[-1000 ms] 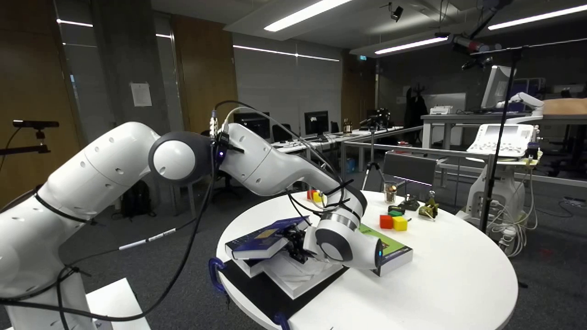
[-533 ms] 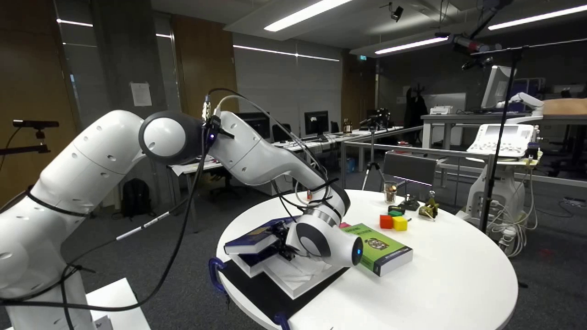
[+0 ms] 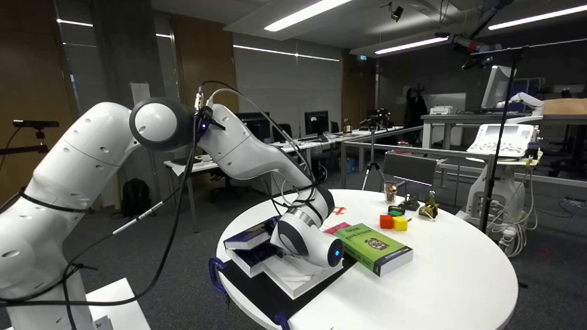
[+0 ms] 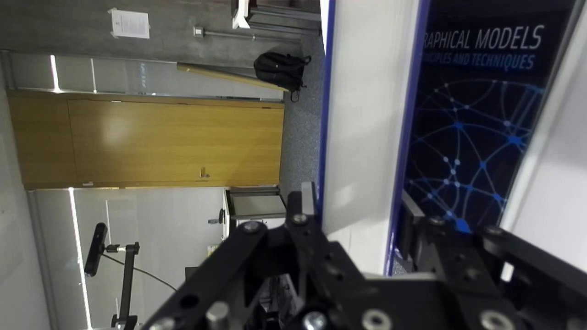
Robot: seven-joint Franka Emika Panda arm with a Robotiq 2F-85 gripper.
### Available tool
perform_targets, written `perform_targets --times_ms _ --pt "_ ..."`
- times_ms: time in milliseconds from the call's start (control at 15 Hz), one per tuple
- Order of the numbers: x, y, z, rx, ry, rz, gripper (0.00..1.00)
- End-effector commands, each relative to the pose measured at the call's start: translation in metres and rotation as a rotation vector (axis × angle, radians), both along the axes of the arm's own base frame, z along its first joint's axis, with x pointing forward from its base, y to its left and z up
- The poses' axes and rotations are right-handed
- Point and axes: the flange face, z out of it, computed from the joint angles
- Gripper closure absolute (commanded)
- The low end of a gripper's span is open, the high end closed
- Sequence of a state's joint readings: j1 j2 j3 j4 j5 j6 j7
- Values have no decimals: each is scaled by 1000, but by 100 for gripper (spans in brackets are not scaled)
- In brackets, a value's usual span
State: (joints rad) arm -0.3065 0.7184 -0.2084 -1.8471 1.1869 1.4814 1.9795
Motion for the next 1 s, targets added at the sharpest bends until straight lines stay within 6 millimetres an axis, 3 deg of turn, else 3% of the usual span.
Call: perform_targets --times_ms 0,933 --pt "-13 17 31 50 -86 -74 82" --pt "-20 44 14 48 -148 -201 82"
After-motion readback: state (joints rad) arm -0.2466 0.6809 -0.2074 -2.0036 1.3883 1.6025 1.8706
